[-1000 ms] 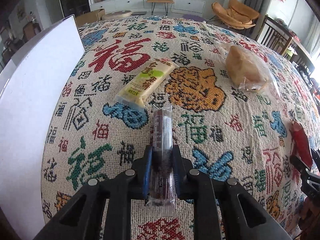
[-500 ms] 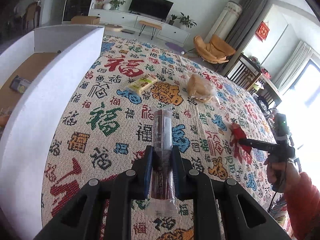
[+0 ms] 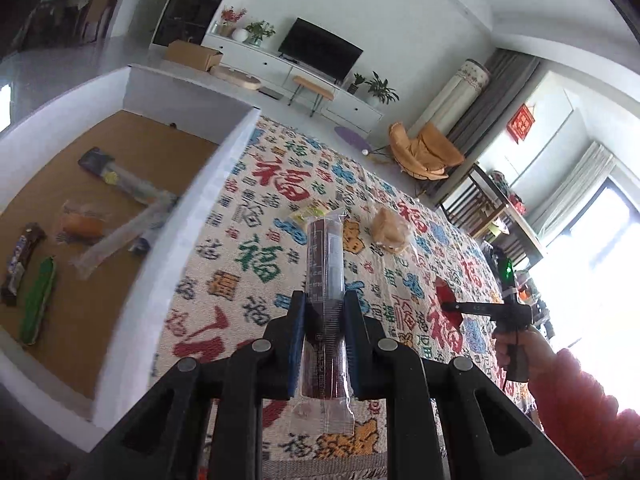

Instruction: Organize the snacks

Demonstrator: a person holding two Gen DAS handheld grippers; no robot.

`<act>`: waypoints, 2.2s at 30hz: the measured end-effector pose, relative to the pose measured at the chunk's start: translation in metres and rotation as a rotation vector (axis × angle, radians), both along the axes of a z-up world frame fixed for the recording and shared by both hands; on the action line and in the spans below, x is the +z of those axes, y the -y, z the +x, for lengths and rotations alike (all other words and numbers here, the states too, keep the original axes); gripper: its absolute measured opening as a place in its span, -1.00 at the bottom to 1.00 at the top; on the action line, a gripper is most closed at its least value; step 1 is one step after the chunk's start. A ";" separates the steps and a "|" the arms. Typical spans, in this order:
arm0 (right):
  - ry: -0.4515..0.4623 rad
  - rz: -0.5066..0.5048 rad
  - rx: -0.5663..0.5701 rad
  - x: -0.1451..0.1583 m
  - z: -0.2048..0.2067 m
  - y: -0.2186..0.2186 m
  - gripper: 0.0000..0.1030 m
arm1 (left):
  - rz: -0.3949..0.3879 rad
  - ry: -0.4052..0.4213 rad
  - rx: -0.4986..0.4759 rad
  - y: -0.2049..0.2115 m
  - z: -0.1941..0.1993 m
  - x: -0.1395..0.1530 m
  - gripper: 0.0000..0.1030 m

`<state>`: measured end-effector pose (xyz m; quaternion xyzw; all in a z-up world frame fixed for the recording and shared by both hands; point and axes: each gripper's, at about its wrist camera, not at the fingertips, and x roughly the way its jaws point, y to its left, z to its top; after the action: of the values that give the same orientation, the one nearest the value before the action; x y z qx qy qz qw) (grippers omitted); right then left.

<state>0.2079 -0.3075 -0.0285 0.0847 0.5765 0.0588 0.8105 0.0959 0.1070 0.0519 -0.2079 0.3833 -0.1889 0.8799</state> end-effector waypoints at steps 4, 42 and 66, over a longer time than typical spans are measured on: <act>0.077 0.180 0.036 0.044 0.004 -0.034 -0.71 | 0.031 0.007 0.131 -0.071 0.003 0.016 -0.65; 0.360 -0.214 0.105 -0.026 -0.065 -0.083 0.45 | 0.419 -0.138 -0.099 0.166 0.043 -0.124 0.76; 0.335 -0.181 0.055 -0.029 -0.056 -0.073 0.59 | 0.552 -0.045 -0.107 0.188 0.080 -0.140 1.00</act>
<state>0.1518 -0.2349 -0.0579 -0.0153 0.4386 0.0419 0.8976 0.1758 -0.0811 -0.0880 0.0563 0.4500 -0.1190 0.8833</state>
